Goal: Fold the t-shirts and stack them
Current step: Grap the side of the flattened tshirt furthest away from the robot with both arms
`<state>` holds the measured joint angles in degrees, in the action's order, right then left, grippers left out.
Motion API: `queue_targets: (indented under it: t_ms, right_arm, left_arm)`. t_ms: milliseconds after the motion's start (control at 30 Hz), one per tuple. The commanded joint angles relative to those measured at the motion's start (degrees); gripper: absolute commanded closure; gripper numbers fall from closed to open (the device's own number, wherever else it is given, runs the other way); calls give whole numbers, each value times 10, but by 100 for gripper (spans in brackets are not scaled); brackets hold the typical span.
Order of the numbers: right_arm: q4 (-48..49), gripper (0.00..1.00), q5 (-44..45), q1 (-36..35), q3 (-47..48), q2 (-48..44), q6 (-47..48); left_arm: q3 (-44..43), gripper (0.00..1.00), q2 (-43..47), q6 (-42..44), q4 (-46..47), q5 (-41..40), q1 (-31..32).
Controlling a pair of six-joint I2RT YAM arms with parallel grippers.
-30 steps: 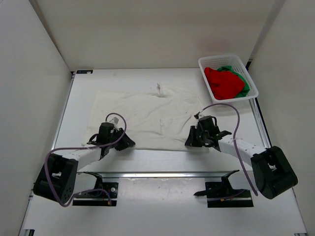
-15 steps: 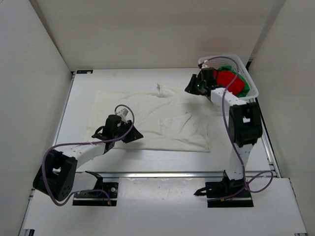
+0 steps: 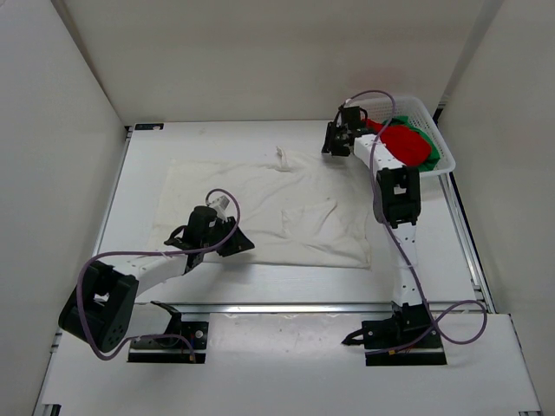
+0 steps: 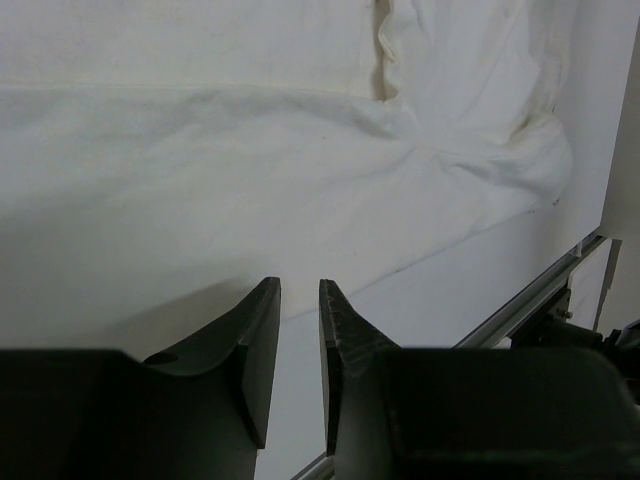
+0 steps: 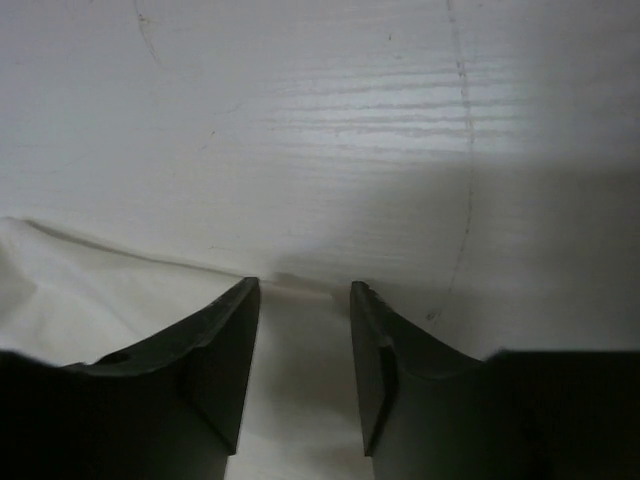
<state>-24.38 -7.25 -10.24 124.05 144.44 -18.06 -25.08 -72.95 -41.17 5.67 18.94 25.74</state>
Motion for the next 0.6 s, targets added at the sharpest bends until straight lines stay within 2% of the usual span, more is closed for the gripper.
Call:
queue_targets:
  t_ms: [0, 33, 67, 133, 200, 233, 333, 467, 567]
  right_arm:
    - [-69, 64, 8, -12, 85, 28, 15]
    - [-86, 67, 9, -8, 105, 39, 14]
    - [-101, 75, 11, -14, 111, 43, 15]
    - [-105, 83, 9, -17, 132, 46, 17]
    - [-101, 96, 6, -18, 140, 46, 19]
    - [-111, 98, 5, -23, 162, 48, 22]
    - [-154, 100, 19, -32, 216, 40, 46]
    - [-276, 100, 61, -50, 316, 38, 80]
    - [-331, 100, 71, -68, 280, 0, 82]
  left_arm:
    - [4, 67, 1, 0, 20, 13, 3]
    - [2, 67, -3, 1, 19, 10, -2]
    - [1, 67, -1, 0, 17, 12, -3]
    - [0, 67, 1, -1, 17, 14, -8]
    - [2, 67, 7, 4, 13, 7, -10]
    - [-5, 67, 6, 6, 12, 3, -13]
    - [-7, 67, 10, -1, 10, 3, -16]
    - [-5, 67, 11, -2, 14, 7, -32]
    - [-7, 67, 20, -6, 12, 7, -41]
